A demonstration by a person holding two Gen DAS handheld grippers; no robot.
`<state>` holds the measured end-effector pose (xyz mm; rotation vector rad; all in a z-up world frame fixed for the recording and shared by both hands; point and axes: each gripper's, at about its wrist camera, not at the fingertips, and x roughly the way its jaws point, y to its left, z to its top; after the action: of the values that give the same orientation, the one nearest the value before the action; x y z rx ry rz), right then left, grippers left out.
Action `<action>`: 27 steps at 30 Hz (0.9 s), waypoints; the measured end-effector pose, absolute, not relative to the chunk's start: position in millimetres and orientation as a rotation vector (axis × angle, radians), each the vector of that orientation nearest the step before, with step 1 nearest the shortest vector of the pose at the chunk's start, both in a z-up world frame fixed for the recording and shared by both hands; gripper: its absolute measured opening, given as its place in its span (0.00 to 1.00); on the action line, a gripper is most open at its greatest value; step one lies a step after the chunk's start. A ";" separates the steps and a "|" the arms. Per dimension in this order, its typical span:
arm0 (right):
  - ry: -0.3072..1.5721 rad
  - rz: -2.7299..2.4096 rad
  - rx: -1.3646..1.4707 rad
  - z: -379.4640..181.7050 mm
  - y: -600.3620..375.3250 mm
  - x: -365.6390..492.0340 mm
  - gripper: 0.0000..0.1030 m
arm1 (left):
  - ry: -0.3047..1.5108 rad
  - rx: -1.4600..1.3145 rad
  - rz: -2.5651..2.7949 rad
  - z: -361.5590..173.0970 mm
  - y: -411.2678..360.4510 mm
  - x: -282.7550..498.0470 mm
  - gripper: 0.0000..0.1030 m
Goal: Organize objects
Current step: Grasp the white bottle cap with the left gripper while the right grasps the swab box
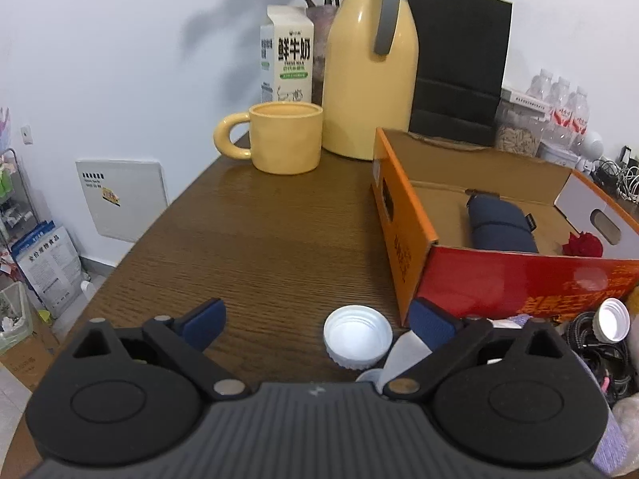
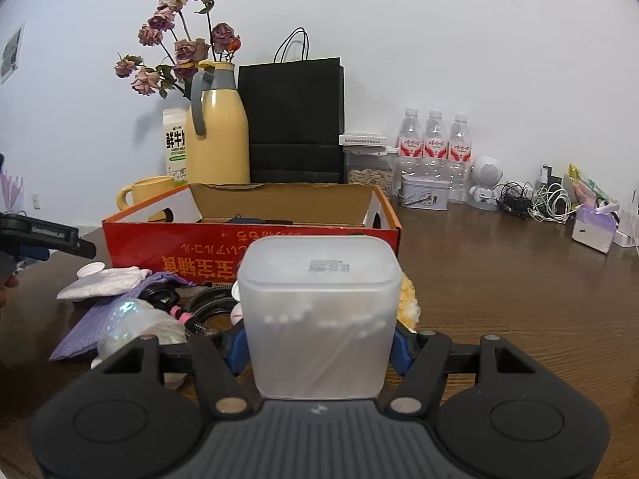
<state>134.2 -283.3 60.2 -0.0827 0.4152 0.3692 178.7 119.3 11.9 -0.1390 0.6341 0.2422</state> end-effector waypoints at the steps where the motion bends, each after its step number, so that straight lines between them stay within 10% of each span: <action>1: 0.414 0.365 -0.085 60.6 -283.1 133.8 0.62 | 0.641 -0.143 0.236 10.7 120.4 182.2 0.96; 10: 0.408 0.340 -0.089 60.8 -281.5 131.2 0.62 | 0.679 -0.124 0.237 -0.1 117.3 199.0 0.91; 18: 0.407 0.336 -0.087 61.0 -282.6 127.9 0.62 | 0.694 -0.116 0.249 -8.5 116.5 198.2 0.66; 20: 0.408 0.336 -0.086 61.0 -281.6 127.8 0.62 | 0.686 -0.103 0.245 -8.1 113.9 196.2 0.42; 27: 0.407 0.338 -0.079 59.4 -283.6 126.7 0.62 | 0.653 -0.115 0.241 -3.0 112.9 187.9 0.40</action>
<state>126.7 -283.6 59.4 -0.0785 0.4074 0.3378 187.9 112.9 -3.0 -0.1154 0.6535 0.2406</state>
